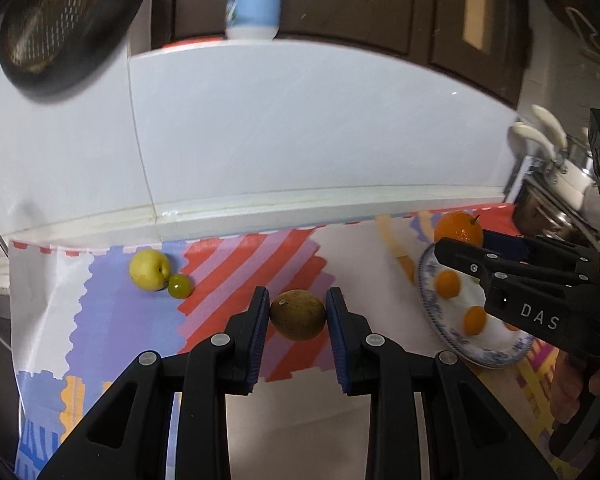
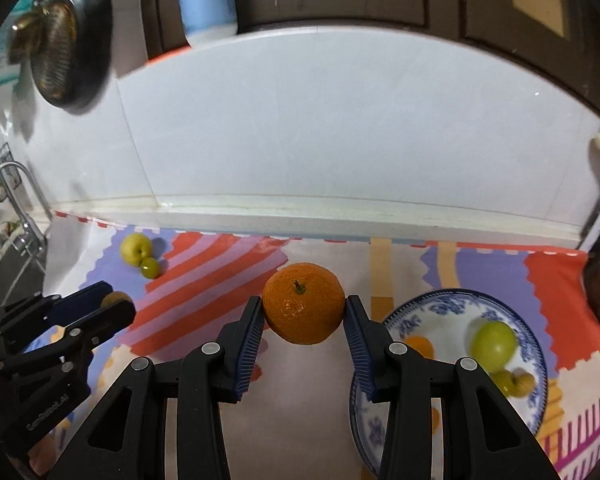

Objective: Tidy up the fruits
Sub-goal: 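Carry the brown fruit and orange over the plate and open both tools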

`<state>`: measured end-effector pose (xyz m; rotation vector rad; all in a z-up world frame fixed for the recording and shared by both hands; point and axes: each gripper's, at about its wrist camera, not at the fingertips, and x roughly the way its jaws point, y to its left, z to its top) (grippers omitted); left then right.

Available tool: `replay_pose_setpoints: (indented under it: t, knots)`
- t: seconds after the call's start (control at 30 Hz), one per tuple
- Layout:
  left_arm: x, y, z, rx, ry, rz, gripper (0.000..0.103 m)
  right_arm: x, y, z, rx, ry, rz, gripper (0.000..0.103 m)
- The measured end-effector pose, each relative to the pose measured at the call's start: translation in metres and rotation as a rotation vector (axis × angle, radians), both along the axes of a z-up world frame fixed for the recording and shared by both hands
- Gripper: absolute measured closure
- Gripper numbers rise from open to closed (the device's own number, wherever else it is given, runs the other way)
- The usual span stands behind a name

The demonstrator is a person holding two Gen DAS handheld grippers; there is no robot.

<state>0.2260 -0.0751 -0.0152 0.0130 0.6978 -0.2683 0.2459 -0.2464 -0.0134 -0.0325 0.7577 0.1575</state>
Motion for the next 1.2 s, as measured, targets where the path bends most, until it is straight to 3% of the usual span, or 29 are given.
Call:
replay_pose_setpoints:
  t: [0.6,1.2]
  knots:
    - [-0.07,-0.047,0.052,-0.027,-0.127,-0.148,0.074,-0.095,-0.043,0.05,0.062,-0.136,-0.129,0.061]
    - [-0.075,-0.117,0.066,-0.017,-0.182,-0.273,0.074,-0.122,-0.105,0.062,0.047,-0.174,-0.234,0.061]
